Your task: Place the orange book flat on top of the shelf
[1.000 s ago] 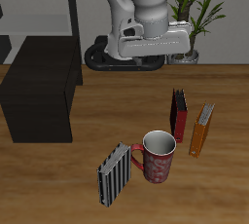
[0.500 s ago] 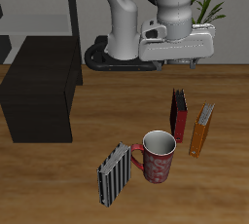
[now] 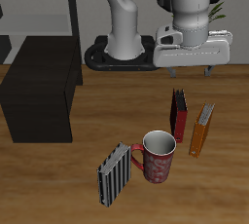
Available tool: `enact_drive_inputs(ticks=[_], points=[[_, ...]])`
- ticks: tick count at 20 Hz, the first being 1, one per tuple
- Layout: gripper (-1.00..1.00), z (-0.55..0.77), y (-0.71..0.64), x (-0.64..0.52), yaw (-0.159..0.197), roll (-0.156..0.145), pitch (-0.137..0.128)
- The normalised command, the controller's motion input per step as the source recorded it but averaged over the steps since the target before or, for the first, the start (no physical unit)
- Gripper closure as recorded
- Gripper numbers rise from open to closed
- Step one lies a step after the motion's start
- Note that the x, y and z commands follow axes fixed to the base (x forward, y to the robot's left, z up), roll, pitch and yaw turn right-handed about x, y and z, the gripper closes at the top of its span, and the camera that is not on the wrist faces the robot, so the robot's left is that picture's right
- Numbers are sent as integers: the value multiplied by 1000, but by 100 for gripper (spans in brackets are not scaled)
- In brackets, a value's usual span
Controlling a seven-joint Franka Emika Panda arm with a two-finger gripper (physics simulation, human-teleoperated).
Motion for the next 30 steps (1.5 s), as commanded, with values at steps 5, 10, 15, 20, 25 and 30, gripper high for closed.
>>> enact_drive_inputs(ticks=[5, 10, 15, 20, 25, 30], points=[[-100, -133, 210, 144, 0, 15, 11], [-100, -92, 215, 140, -22, 16, -44], [-100, -57, 203, 79, 11, 38, -59], [-100, -126, 144, 33, 6, 36, 2], [-100, -159, 136, 71, -3, 17, 2], [-100, -194, 35, 97, 6, 2, 6]])
